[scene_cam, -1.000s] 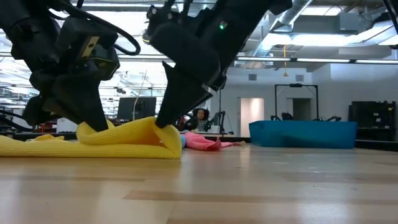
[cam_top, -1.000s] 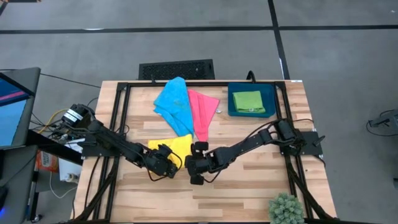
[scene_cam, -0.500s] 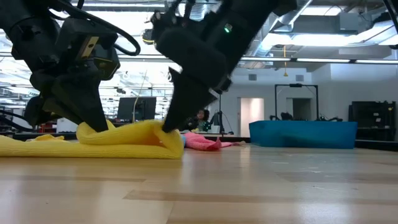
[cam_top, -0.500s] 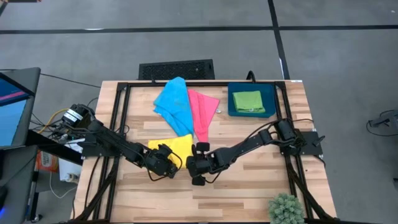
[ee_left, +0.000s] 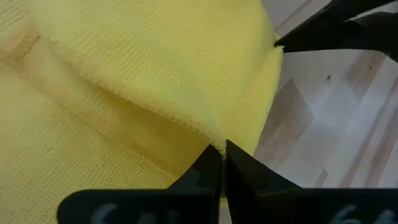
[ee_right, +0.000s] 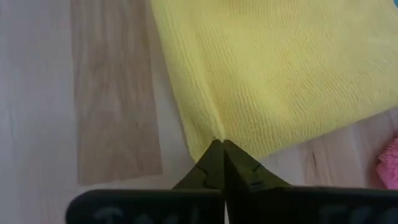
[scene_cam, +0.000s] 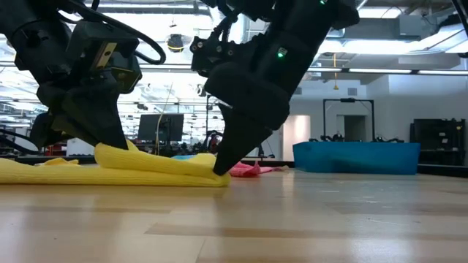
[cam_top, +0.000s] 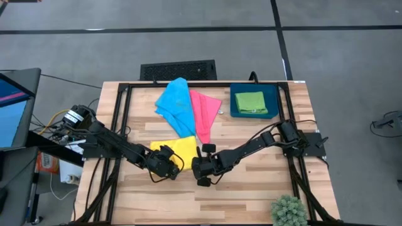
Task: Fold microfiber towels
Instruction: Fold the yellow towel
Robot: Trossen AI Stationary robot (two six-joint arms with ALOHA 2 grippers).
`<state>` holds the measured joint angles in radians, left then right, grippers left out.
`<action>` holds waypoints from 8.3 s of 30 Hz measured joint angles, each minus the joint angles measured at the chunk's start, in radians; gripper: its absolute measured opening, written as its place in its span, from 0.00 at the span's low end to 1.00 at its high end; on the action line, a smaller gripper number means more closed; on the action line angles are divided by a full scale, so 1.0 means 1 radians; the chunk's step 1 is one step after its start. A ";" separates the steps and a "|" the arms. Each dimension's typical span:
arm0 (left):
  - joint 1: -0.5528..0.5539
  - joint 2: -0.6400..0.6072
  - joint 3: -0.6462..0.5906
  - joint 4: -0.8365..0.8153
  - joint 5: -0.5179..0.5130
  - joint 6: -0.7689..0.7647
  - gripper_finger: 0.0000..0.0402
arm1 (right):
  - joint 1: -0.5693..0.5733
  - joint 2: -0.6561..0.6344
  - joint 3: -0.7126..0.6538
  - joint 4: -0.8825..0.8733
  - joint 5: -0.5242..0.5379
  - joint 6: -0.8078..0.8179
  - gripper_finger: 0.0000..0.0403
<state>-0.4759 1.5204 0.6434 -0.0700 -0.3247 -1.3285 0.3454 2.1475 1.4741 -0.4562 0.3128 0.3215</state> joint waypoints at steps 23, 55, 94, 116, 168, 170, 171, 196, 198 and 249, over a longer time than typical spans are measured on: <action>0.000 0.000 0.000 -0.016 0.050 0.041 0.28 | 0.019 -0.044 -0.056 0.227 0.001 -0.021 0.16; -0.024 -0.311 0.002 -0.192 -0.396 -0.013 0.37 | 0.001 -0.046 -0.166 0.316 -0.027 -0.007 0.16; 0.099 -0.048 0.000 -0.131 -0.125 0.104 0.03 | -0.021 0.006 -0.159 0.740 -0.048 -0.067 0.16; 0.018 -0.534 0.000 -0.473 -0.161 0.035 0.00 | -0.032 0.174 -0.052 0.965 -0.062 -0.148 0.16; -0.334 -0.019 0.004 -0.439 -0.161 -1.080 0.72 | 0.014 -0.207 -0.024 0.124 0.033 0.073 0.16; -0.333 -0.012 0.004 -0.438 -0.163 -1.081 0.69 | 0.013 -0.207 -0.027 0.124 0.034 0.070 0.16; -0.333 -0.010 0.004 -0.436 -0.163 -1.082 0.66 | 0.013 -0.207 -0.036 0.139 0.034 0.067 0.16; -0.319 -0.025 0.000 -0.307 -0.220 -1.048 0.04 | -0.065 0.012 -0.244 0.739 -0.106 0.049 0.16; -0.317 -0.045 0.000 -0.299 -0.234 -1.048 0.02 | -0.067 0.020 -0.250 0.716 -0.126 0.061 0.16; 0.202 -0.138 0.027 0.059 0.309 -0.320 0.00 | -0.066 -0.024 -0.266 0.551 -0.105 0.101 0.16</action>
<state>-0.2737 1.3819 0.6701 -0.0107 -0.0160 -1.6486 0.2790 2.1233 1.2080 0.0949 0.2080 0.4228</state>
